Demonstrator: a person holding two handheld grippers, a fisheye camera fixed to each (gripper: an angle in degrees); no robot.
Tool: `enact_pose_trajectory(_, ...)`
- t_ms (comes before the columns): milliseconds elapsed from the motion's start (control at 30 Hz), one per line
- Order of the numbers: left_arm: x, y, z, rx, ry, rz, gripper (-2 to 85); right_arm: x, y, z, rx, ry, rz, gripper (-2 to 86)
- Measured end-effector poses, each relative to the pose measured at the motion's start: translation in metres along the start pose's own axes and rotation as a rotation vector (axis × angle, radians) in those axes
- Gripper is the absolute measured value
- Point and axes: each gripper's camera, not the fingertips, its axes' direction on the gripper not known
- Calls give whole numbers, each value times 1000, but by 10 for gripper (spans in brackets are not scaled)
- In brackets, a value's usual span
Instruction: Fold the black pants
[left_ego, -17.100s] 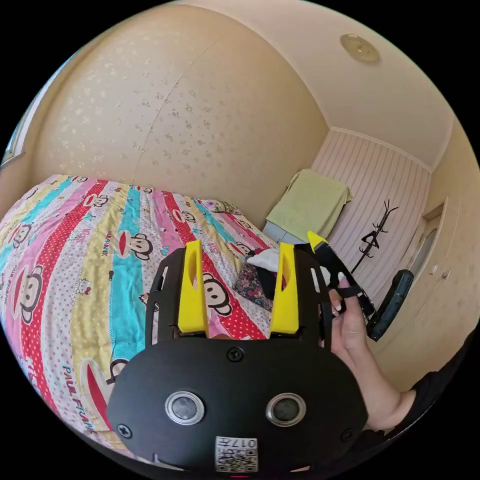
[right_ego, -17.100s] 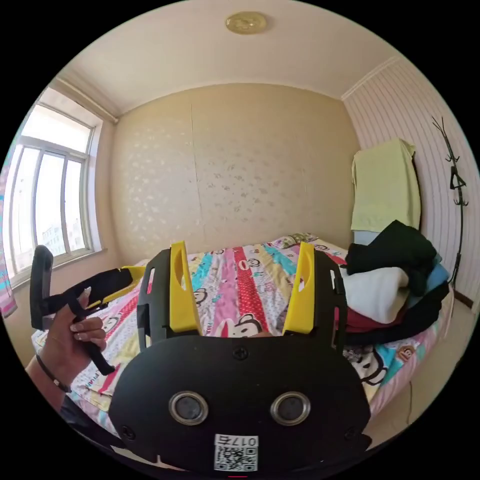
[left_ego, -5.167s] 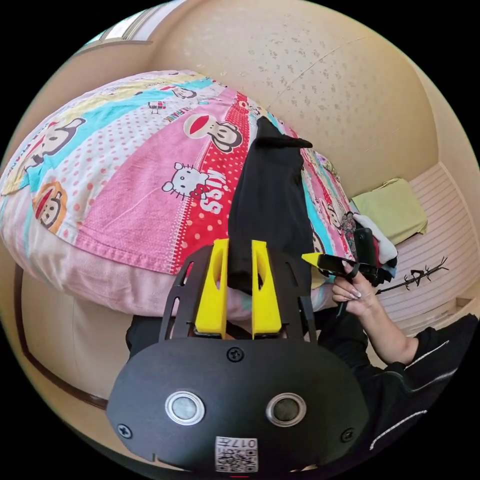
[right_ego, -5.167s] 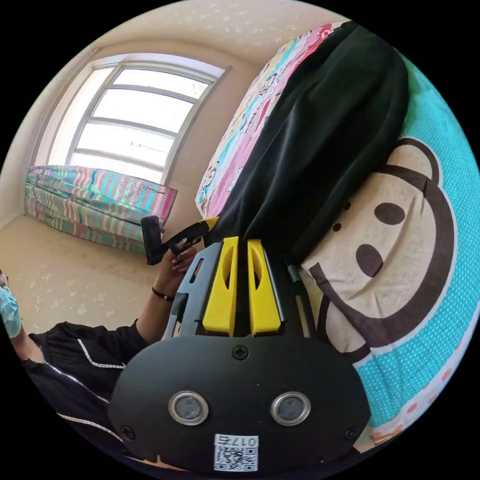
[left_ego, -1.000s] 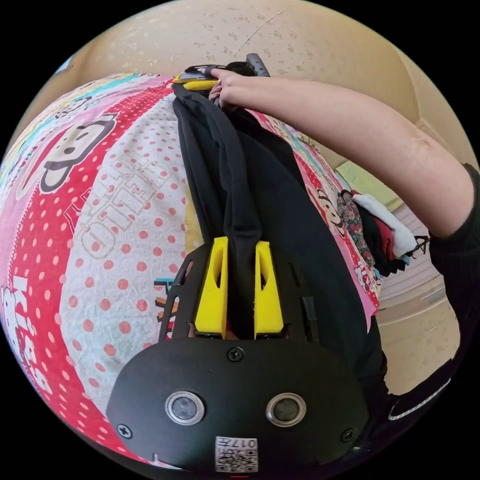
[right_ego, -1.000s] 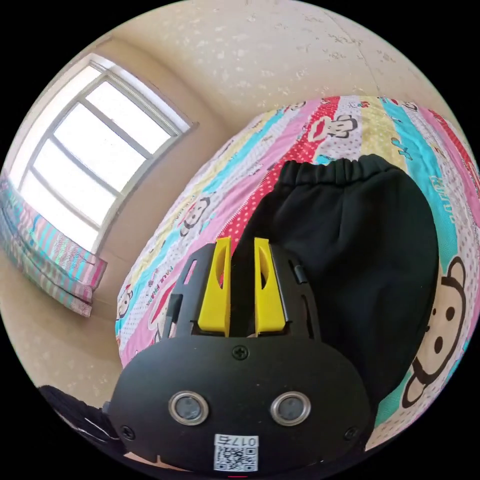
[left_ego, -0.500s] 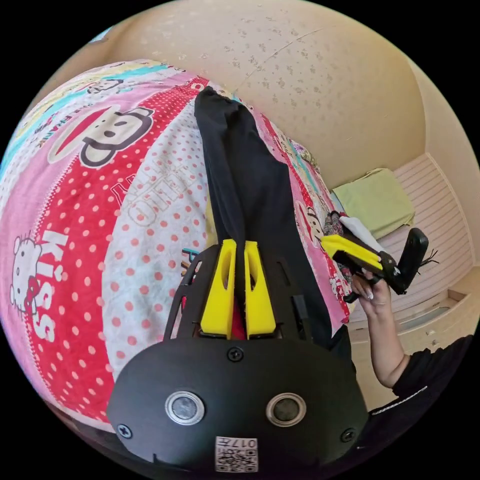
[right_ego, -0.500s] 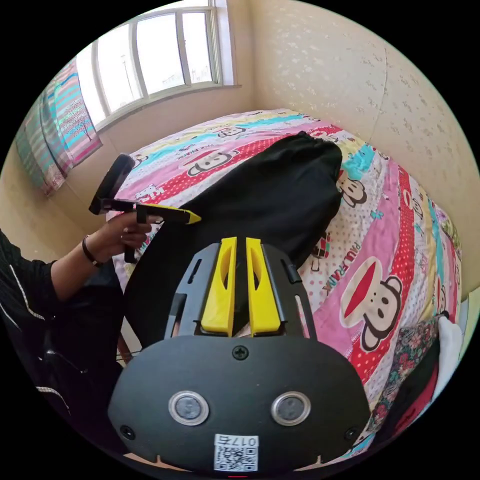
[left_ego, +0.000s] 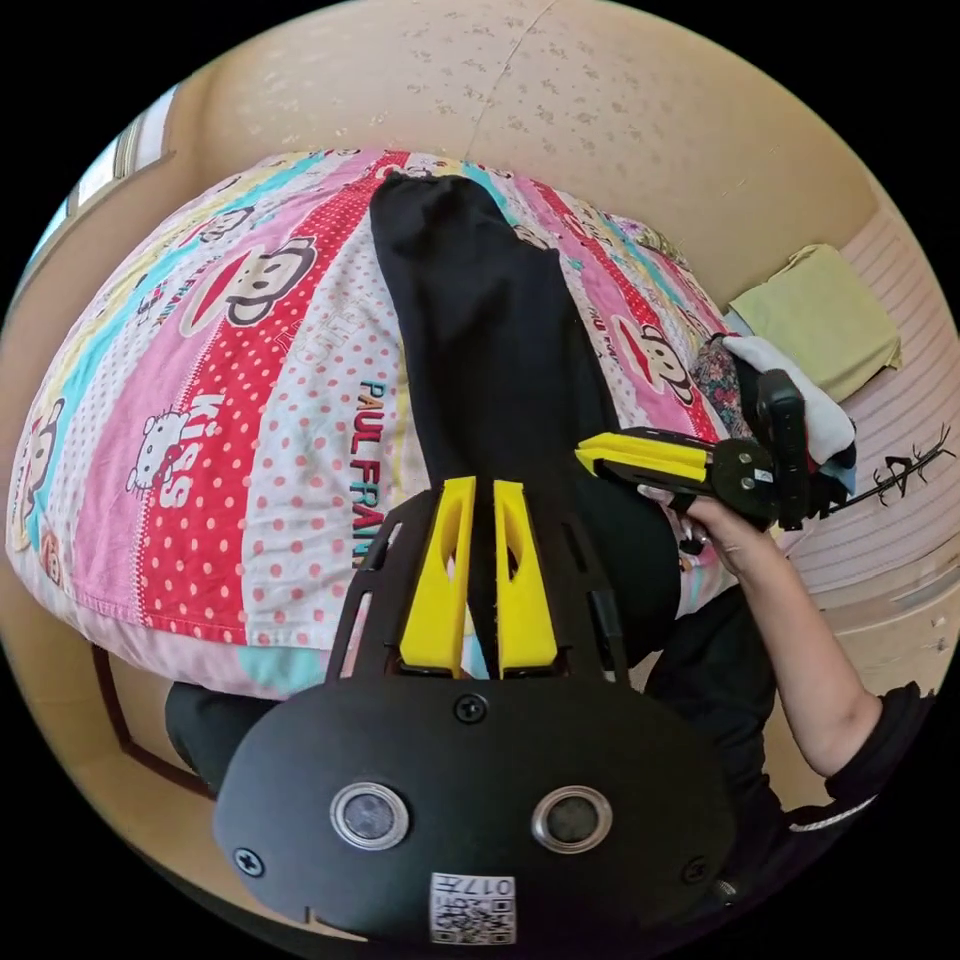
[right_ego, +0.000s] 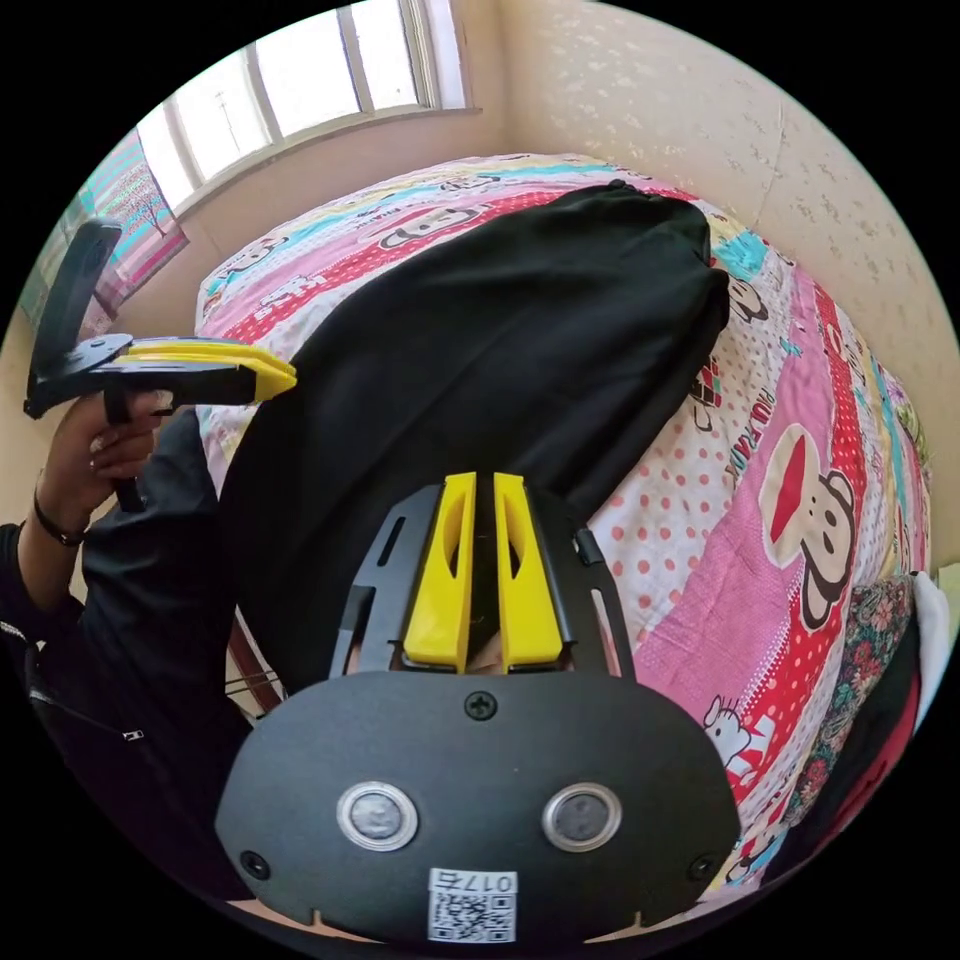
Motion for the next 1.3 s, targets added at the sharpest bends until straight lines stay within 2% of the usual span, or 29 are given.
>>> enact_pose_trajectory(200, 24, 21, 17, 150, -74, -34, 44, 0, -2, -3, 2, 9, 14, 47)
enact_pose_trajectory(933, 31, 20, 15, 114, -66, -57, 42, 52, 15, -10, 20, -99, 108, 44)
enact_pose_trajectory(1033, 14, 22, 6, 109, 40, -74, 24, 67, 33, -32, 83, -205, 155, 34)
enact_pose_trajectory(1067, 2, 25, -2, 103, 153, -64, 5, 68, 40, -40, 120, -239, 144, 33)
enact_pose_trajectory(1100, -11, 33, -15, 142, 281, -51, 0, 69, 58, -58, 183, -280, 129, 31)
enact_pose_trajectory(1167, -29, 57, -44, 272, 405, -4, -5, 68, 91, -80, 227, -320, 109, 39)
enact_pose_trajectory(1233, -43, 84, -66, 334, 387, 9, -6, 69, 139, -94, 179, -426, 91, 61)
enact_pose_trajectory(1300, -58, 111, -78, 271, 393, 10, -3, 69, 174, -92, 115, -462, 98, 73)
